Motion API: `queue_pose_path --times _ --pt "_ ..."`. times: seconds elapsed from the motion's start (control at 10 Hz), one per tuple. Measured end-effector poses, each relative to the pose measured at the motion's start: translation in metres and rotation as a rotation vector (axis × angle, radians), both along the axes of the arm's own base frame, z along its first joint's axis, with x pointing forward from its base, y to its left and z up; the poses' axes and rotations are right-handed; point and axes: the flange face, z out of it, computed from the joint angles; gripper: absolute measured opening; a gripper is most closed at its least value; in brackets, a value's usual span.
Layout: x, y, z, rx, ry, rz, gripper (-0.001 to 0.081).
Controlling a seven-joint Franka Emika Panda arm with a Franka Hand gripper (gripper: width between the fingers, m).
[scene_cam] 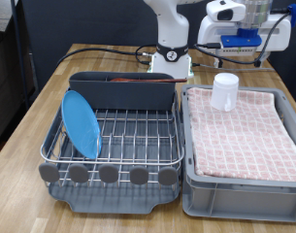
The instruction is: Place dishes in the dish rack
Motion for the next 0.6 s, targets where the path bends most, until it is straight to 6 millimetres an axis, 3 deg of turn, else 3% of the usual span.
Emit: queue_pose_path --times 0.6 --pt "-0.005 -0.002 -0.042 0.017 0.112 -0.034 0.0802"
